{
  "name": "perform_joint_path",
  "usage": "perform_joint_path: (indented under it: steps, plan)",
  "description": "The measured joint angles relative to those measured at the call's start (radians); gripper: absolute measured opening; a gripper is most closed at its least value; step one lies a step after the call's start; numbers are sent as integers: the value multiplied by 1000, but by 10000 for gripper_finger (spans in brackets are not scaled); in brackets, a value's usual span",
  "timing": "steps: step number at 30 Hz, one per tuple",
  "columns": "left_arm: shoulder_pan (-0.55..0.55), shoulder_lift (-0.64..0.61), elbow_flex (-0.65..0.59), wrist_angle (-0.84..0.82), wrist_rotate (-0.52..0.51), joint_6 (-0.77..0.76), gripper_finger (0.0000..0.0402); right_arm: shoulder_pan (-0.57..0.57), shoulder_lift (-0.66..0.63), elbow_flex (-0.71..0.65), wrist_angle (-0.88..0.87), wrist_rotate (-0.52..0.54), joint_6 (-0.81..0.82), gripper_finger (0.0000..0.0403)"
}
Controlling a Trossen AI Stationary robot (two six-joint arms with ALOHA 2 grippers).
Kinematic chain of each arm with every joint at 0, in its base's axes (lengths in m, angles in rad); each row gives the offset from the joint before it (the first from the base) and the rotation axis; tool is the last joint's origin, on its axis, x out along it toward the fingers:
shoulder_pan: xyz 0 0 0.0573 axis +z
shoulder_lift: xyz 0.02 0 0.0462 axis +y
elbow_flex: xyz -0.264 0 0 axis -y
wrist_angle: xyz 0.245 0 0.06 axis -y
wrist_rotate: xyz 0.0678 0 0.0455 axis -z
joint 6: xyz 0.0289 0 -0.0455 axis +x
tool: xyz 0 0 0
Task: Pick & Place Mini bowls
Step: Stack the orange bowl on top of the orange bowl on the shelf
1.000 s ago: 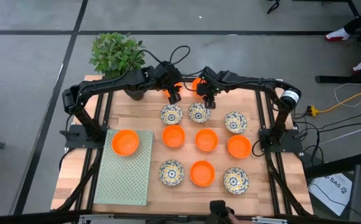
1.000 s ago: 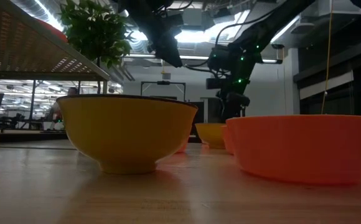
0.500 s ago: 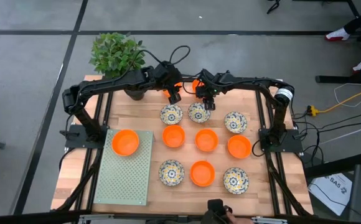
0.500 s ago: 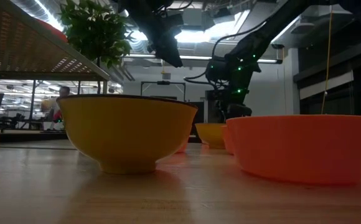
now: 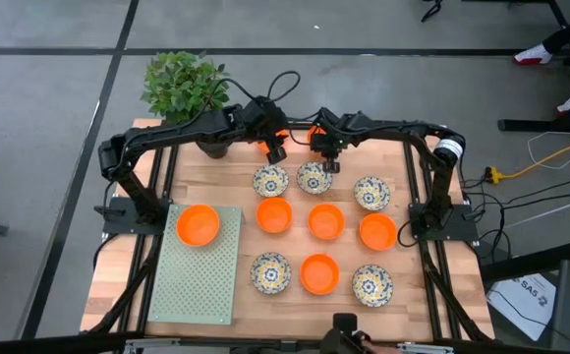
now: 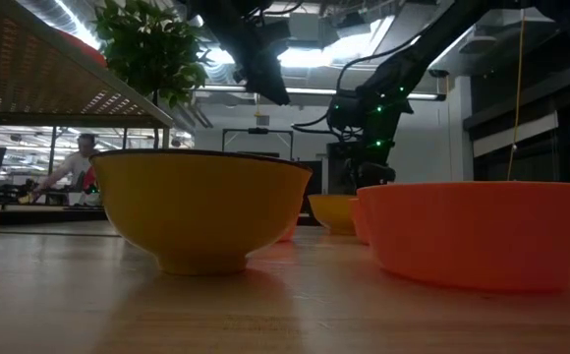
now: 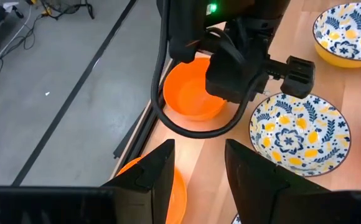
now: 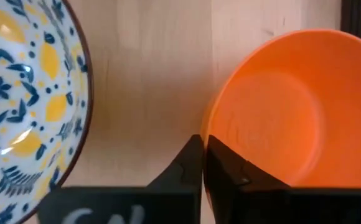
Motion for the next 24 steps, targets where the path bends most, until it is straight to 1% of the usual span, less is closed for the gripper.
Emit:
perform_joint_path:
  steps: [4, 10, 12, 16, 19, 24]
  plan:
    - [0, 0, 0, 1, 0, 1, 136, -15, -20, 40, -89, -70, 43, 6]
    - [0, 0, 0, 2, 8, 71, 136, -36, -105, 68, -119, -153, 82, 5]
    - [0, 0, 0, 2, 43, 101, 136, -46, -138, 73, -138, -197, 101, 5]
    - [0, 0, 0, 4, 172, 211, 136, -56, -218, 74, -173, -269, 106, 5]
    - [0, 0, 0, 30, 233, 290, 136, -60, -285, 74, -196, -371, 105, 5]
    - [0, 0, 0, 132, 281, 374, 136, -61, -380, 74, -205, -577, 151, 4]
